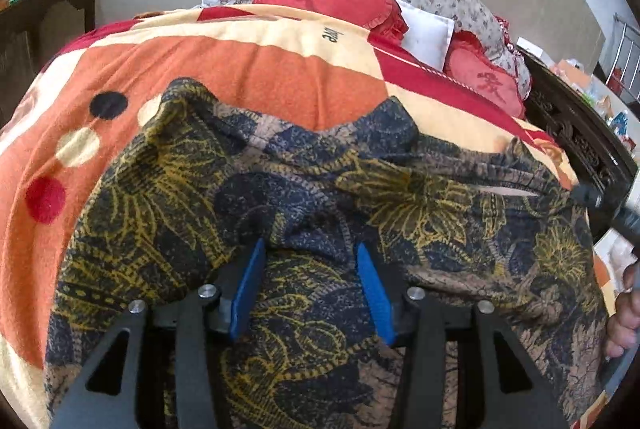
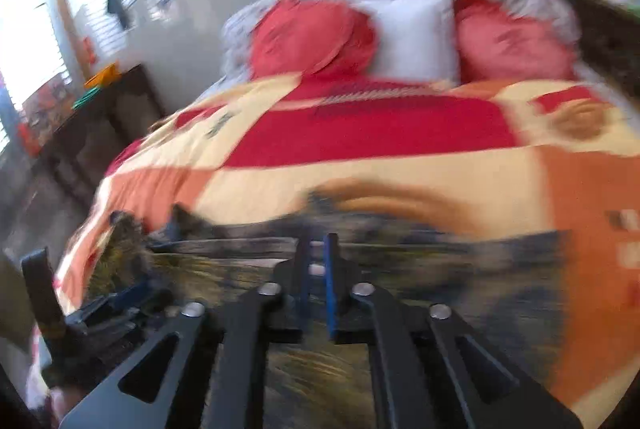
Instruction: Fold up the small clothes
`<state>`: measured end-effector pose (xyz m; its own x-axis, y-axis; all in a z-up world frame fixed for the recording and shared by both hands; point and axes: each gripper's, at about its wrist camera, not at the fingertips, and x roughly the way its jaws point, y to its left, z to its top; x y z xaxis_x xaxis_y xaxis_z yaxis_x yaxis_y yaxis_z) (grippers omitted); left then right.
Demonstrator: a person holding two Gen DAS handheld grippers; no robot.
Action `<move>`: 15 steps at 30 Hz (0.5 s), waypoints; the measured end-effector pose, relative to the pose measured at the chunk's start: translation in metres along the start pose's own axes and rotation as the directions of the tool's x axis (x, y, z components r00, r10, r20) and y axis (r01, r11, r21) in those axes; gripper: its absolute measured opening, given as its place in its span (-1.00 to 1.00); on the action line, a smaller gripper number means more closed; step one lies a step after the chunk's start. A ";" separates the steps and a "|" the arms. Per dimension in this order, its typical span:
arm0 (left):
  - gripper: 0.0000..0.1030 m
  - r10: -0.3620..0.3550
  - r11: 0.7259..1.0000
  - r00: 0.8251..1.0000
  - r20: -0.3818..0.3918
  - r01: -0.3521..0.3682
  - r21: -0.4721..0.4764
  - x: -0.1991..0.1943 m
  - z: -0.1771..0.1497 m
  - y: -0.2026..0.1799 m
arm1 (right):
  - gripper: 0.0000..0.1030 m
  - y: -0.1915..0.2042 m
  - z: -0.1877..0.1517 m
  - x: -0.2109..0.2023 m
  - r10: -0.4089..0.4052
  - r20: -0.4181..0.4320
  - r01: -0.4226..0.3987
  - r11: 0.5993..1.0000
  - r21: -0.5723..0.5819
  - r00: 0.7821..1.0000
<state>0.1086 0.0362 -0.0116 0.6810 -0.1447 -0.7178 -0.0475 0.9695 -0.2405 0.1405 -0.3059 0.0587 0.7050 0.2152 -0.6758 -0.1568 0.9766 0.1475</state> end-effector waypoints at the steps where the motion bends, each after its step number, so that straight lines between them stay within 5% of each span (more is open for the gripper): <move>1: -0.01 -0.002 1.000 1.000 -0.002 0.002 0.000 0.001 0.000 0.000 | -0.61 -0.017 -0.004 0.002 -0.081 -0.018 0.081 0.997 0.013 0.997; 3: 0.04 -0.002 1.000 1.000 -0.006 0.002 0.007 0.001 0.000 0.000 | -0.49 -0.053 -0.012 0.023 -0.116 -0.116 0.127 0.988 0.093 0.987; 4: 0.07 -0.001 1.000 1.000 -0.008 0.001 0.013 0.001 0.000 -0.001 | -0.27 -0.071 -0.015 0.024 -0.047 -0.109 0.066 0.983 0.172 0.993; 6: 0.10 -0.001 1.000 1.000 -0.011 0.001 0.019 0.003 0.002 -0.002 | -0.27 -0.078 -0.010 0.019 -0.006 -0.121 0.033 0.974 0.224 0.993; 9: 0.20 -0.008 1.000 1.000 -0.014 0.008 0.027 0.004 0.002 -0.004 | -0.28 -0.054 -0.004 -0.012 -0.114 -0.079 0.125 0.979 0.160 0.990; 12: 0.25 -0.020 0.999 1.000 -0.017 0.020 0.030 0.004 0.002 -0.005 | -0.28 -0.031 -0.020 -0.048 0.004 -0.031 0.000 0.990 0.142 0.999; 15: 0.26 -0.023 0.999 1.000 -0.018 0.024 0.029 0.004 0.003 -0.004 | -0.27 -0.009 -0.056 -0.053 0.010 -0.096 -0.004 0.998 0.062 0.995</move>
<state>0.1136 0.0319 -0.0121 0.6686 -0.1706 -0.7238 -0.0101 0.9712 -0.2382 0.0655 -0.3262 0.0524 0.6338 0.2236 -0.7404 -0.1161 0.9740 0.1948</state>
